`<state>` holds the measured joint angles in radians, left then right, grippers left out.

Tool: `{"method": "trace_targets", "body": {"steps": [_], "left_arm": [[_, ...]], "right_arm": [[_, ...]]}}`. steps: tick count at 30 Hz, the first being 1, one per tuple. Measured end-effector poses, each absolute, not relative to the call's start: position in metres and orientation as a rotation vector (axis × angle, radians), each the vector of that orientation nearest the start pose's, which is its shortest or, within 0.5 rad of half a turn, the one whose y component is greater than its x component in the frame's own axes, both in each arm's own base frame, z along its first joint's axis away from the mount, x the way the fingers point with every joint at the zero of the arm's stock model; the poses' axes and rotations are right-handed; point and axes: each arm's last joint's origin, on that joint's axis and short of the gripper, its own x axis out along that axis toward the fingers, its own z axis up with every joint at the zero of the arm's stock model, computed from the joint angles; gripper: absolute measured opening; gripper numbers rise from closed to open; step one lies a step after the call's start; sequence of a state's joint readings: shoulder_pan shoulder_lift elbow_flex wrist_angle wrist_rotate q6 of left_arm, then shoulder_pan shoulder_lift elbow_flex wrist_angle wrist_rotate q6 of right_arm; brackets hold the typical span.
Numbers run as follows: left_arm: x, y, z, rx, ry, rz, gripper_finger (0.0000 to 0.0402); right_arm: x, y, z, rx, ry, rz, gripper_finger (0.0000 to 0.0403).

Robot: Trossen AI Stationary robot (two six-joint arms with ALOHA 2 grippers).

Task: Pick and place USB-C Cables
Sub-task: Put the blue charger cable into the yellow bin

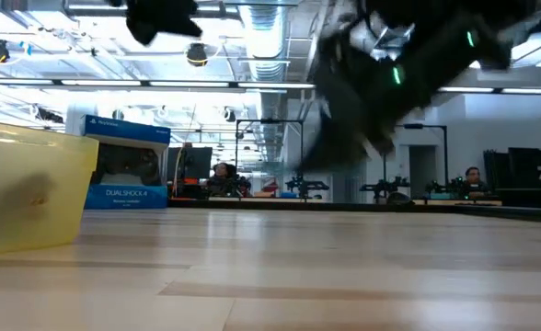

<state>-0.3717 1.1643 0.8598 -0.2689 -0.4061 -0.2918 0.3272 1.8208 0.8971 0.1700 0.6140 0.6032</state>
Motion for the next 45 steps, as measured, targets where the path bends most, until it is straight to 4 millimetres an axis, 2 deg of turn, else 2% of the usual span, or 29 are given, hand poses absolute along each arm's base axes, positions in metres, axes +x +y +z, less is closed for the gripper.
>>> {"method": "trace_targets", "body": {"steps": [3,6,9,15,19,22,29,36,41,45], "left_arm": [[0.212,-0.076,0.294,-0.043,0.384,0.154,0.0187],[0.188,-0.069,0.293,-0.057,0.273,0.167,0.0187],[0.169,-0.061,0.280,-0.119,0.132,0.126,0.0187],[0.136,-0.048,0.239,-0.261,-0.237,0.010,0.0187],[0.123,-0.042,0.224,-0.327,-0.382,-0.012,0.0187],[0.119,-0.042,0.221,-0.338,-0.430,-0.055,0.0187],[0.124,-0.044,0.221,-0.319,-0.405,-0.061,0.0187],[0.130,-0.049,0.215,-0.316,-0.366,-0.112,0.0187],[0.134,-0.051,0.213,-0.309,-0.360,-0.131,0.0187],[0.136,-0.052,0.210,-0.303,-0.341,-0.130,0.0187]], "right_arm": [[0.338,0.091,0.164,0.199,0.447,-0.428,0.0013],[0.342,0.086,0.196,0.148,0.275,-0.400,0.0016],[0.344,0.081,0.225,0.091,0.113,-0.372,0.0016],[0.352,0.073,0.257,0.070,-0.269,-0.124,0.0014],[0.357,0.068,0.256,0.068,-0.453,-0.037,0.0017],[0.366,0.065,0.254,0.083,-0.543,0.027,0.0014],[0.411,0.062,0.240,0.132,-0.544,0.146,0.0020],[0.445,0.063,0.226,0.178,-0.496,0.204,0.0015],[0.463,0.059,0.213,0.222,-0.424,0.219,0.0022],[0.468,0.057,0.216,0.217,-0.421,0.240,0.0018]]}}
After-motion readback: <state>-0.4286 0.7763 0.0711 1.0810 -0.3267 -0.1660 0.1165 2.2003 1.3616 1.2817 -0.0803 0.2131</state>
